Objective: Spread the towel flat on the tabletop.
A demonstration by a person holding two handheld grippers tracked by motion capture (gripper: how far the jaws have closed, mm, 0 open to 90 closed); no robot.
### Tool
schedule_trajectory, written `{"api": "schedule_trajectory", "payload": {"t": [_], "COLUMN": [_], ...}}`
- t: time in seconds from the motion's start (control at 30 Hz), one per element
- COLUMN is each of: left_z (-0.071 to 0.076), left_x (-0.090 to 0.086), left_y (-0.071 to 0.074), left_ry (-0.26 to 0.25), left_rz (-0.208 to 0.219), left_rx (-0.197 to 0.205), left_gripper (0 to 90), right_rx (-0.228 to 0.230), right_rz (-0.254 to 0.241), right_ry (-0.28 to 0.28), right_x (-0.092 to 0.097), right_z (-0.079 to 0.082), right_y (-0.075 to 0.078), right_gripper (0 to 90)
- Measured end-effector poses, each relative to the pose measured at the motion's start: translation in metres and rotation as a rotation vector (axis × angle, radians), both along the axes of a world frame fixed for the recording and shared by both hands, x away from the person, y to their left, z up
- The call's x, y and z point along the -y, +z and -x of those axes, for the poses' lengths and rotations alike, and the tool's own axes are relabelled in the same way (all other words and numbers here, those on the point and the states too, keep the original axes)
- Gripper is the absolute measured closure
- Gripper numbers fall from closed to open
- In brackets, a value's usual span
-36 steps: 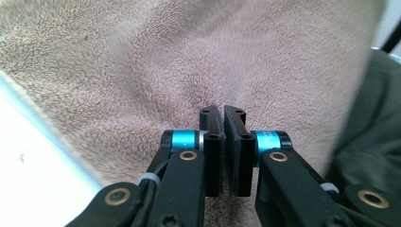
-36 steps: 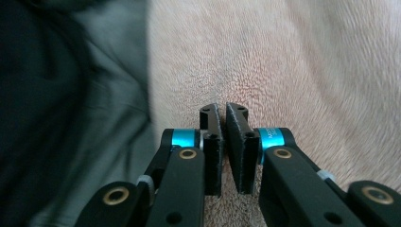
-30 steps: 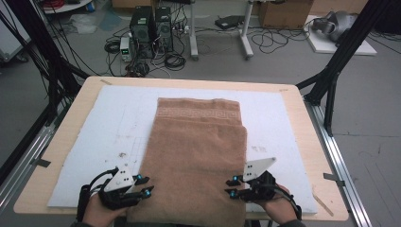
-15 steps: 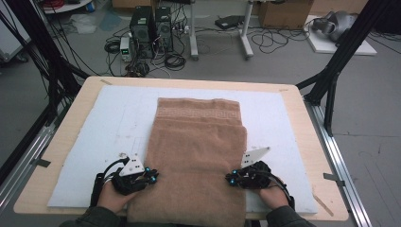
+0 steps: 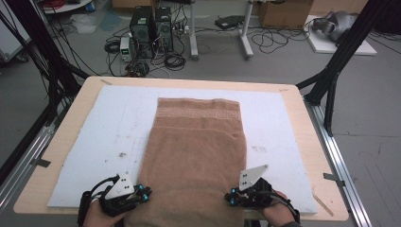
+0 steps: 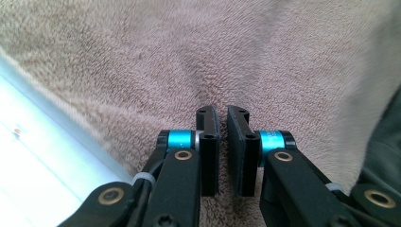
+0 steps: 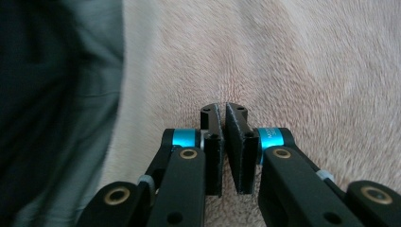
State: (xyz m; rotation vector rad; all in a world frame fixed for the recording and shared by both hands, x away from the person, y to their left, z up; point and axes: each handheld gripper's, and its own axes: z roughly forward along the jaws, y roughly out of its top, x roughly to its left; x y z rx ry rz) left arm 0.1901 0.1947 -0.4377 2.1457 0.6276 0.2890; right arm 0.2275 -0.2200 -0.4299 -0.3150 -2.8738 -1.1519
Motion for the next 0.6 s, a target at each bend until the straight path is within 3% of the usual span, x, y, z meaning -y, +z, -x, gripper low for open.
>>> {"api": "schedule_trajectory", "payload": {"t": [0.1, 0.23, 0.33, 0.4, 0.47, 0.53, 0.6], "left_z": [-0.001, -0.025, -0.049, -0.062, -0.067, -0.064, -0.062], "left_x": [-0.002, 0.000, 0.004, 0.006, 0.010, 0.010, 0.009], "left_y": [0.011, 0.016, 0.008, 0.000, -0.008, -0.012, -0.012], "left_ry": [0.008, 0.044, 0.085, 0.106, 0.086, 0.066, 0.068], "left_rz": [0.038, 0.025, 0.009, -0.002, -0.036, -0.015, -0.011], "left_rx": [0.025, 0.059, 0.045, 0.008, -0.016, 0.005, 0.007], "left_gripper": [67.2, 60.1, 56.6, 54.3, 59.4, 69.2, 82.4], "right_rx": [0.031, 0.065, 0.056, 0.044, 0.032, 0.008, 0.017], "right_rz": [-0.053, -0.054, -0.051, -0.033, -0.001, 0.006, -0.029], "right_ry": [-0.006, -0.092, -0.146, -0.169, -0.181, -0.183, -0.192], "right_x": [0.003, 0.008, 0.008, 0.005, 0.002, 0.000, 0.003], "right_z": [0.003, -0.017, -0.038, -0.050, -0.058, -0.062, -0.062], "right_y": [0.010, 0.017, 0.014, 0.007, -0.001, -0.009, -0.012], "right_gripper": [77.6, 70.4, 62.6, 60.1, 61.1, 64.3, 72.0]}}
